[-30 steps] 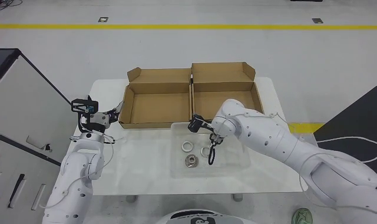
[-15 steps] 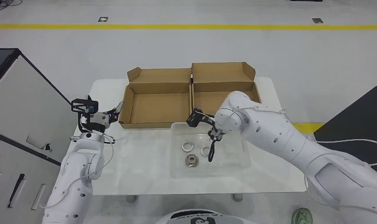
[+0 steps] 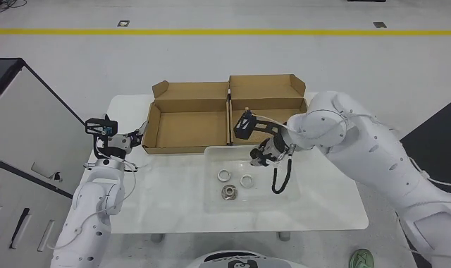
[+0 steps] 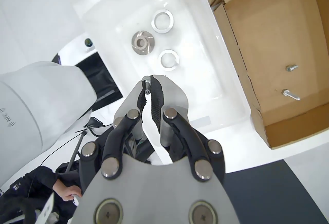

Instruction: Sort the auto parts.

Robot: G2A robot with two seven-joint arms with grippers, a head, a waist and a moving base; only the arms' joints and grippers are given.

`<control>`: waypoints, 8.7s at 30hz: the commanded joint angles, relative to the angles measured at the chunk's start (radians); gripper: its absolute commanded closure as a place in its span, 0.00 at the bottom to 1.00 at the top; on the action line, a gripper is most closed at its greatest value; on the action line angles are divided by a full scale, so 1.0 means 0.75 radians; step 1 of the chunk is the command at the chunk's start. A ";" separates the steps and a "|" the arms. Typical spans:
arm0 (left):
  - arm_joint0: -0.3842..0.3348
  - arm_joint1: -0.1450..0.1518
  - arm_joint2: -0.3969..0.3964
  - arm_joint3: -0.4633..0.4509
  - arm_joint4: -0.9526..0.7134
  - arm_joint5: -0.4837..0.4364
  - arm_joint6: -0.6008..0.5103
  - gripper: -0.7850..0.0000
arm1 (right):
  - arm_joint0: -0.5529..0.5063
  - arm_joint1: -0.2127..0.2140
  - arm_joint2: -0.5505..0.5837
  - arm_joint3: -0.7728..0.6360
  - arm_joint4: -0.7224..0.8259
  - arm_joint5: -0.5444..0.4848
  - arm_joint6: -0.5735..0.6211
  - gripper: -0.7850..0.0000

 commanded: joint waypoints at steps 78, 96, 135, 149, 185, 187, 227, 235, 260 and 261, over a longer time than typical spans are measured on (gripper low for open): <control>0.000 0.000 0.000 0.000 0.000 0.000 0.000 0.00 | -0.042 -0.249 0.133 0.308 2.612 -0.057 -0.035 1.00; 0.000 0.000 0.000 0.000 0.000 0.000 0.000 0.00 | -0.046 -0.261 0.265 0.289 2.063 0.024 -0.231 1.00; 0.000 0.000 0.000 0.000 0.000 0.000 0.000 0.00 | -0.188 -0.327 0.412 0.229 2.139 0.106 -0.255 1.00; 0.000 0.000 0.000 0.000 0.000 0.000 0.000 0.00 | -0.201 -0.362 0.394 0.243 2.336 0.118 -0.209 1.00; 0.000 0.000 0.000 0.000 0.000 0.000 0.000 0.00 | -0.192 -0.169 0.870 0.342 0.707 0.463 -0.353 1.00; 0.000 0.000 0.000 0.000 0.000 0.000 0.000 0.00 | -0.141 -0.164 0.814 0.376 0.576 0.455 -0.350 1.00; 0.000 0.000 0.000 0.000 0.000 0.000 0.000 0.00 | 0.352 -0.492 -0.386 1.246 -0.483 0.353 -0.523 1.00; 0.000 0.000 0.000 0.000 0.000 0.000 0.000 0.00 | 0.353 -0.498 -0.387 1.263 -0.471 0.349 -0.525 1.00; 0.000 0.000 0.000 0.000 0.000 0.000 0.000 0.00 | 0.355 -0.680 -0.518 1.523 -0.568 0.505 -0.678 1.00; 0.000 0.000 0.000 0.000 0.000 0.000 0.000 0.00 | 0.356 -0.689 -0.518 1.544 -0.562 0.501 -0.685 1.00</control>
